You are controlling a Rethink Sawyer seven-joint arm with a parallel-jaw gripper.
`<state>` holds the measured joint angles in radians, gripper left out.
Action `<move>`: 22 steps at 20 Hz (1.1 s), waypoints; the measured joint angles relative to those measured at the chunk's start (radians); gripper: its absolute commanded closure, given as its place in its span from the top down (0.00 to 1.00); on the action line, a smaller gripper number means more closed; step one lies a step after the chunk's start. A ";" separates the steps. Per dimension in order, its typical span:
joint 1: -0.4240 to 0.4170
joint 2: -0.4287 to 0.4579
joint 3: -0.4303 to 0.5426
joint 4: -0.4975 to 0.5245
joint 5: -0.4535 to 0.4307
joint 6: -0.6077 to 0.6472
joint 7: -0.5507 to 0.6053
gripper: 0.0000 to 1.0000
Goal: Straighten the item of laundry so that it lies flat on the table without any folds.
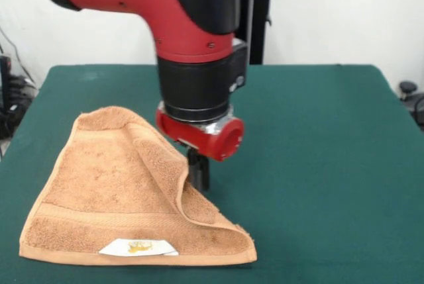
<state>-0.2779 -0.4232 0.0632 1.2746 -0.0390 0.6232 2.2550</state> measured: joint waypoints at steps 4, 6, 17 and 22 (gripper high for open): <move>0.021 -0.001 -0.002 -0.006 0.000 0.013 0.000 0.00; 0.026 -0.001 -0.002 -0.008 0.000 0.018 0.000 0.00; 0.025 -0.007 -0.005 -0.008 0.000 0.023 0.000 0.00; 0.013 -0.048 -0.005 0.012 0.000 0.025 0.000 0.00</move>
<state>-0.2644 -0.4712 0.0577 1.2864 -0.0390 0.6480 2.2550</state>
